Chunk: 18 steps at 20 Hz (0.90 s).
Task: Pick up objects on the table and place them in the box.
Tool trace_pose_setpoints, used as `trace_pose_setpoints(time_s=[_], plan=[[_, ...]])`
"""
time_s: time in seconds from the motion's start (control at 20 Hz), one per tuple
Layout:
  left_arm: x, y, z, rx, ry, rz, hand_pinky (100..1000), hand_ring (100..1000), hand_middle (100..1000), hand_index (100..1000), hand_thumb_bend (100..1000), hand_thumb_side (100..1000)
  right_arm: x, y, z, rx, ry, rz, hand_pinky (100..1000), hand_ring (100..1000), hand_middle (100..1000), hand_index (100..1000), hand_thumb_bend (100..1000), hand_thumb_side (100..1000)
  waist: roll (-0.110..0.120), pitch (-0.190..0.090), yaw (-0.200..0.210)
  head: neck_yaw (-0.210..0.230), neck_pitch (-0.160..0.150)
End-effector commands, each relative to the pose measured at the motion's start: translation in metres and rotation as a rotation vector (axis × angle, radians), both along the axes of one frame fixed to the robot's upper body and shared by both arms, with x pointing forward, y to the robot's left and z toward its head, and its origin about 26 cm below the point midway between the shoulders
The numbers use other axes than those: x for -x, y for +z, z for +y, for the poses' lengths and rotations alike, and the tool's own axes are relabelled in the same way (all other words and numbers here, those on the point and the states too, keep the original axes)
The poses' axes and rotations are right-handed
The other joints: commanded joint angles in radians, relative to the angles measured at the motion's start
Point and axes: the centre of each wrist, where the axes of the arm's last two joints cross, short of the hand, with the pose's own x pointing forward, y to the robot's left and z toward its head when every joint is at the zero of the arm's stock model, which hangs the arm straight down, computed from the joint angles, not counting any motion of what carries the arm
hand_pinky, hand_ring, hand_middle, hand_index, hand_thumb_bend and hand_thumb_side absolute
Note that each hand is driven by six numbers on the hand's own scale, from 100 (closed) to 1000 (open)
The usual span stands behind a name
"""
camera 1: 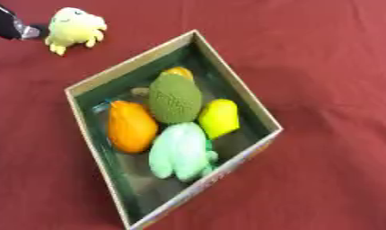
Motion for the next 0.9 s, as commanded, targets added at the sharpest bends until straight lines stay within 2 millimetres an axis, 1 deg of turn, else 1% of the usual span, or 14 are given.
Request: trace_pose_setpoints(time_s=[0.05,0.25,0.5,0.65,0.75,0.9], plan=[[-0.006,0.011,0.012,-0.001,0.038,-0.01,868,853,848,896,466,103,0.003,0.01,-0.001,0.02,-0.011,-0.042,865,792,691,799,100,778,-0.001,-0.017,-0.005,0.012,-0.031],[-0.019,0.01,0.021,0.006,0.085,0.025,871,855,837,899,493,110,0.003,0.012,0.0,0.016,-0.008,-0.05,863,790,688,797,100,779,-0.004,-0.004,-0.015,0.016,-0.037],[-0.029,0.008,0.026,0.013,0.123,0.049,870,857,845,907,476,138,0.002,0.014,0.002,0.007,-0.004,-0.06,861,787,684,795,100,781,-0.005,0.01,-0.029,0.023,-0.045],[-0.034,0.006,0.027,0.019,0.13,0.063,867,855,844,908,437,124,0.002,0.015,0.003,0.002,-0.004,-0.063,861,786,684,795,100,783,-0.006,0.019,-0.038,0.029,-0.05],[-0.036,0.006,0.029,0.031,0.139,0.069,863,852,843,903,382,105,0.002,0.015,0.003,0.0,-0.004,-0.065,861,786,684,795,100,785,-0.007,0.025,-0.043,0.034,-0.054],[-0.039,0.005,0.031,0.045,0.136,0.085,858,849,839,900,340,100,0.002,0.016,0.003,-0.002,-0.006,-0.066,860,786,683,794,100,786,-0.008,0.032,-0.049,0.04,-0.059]])
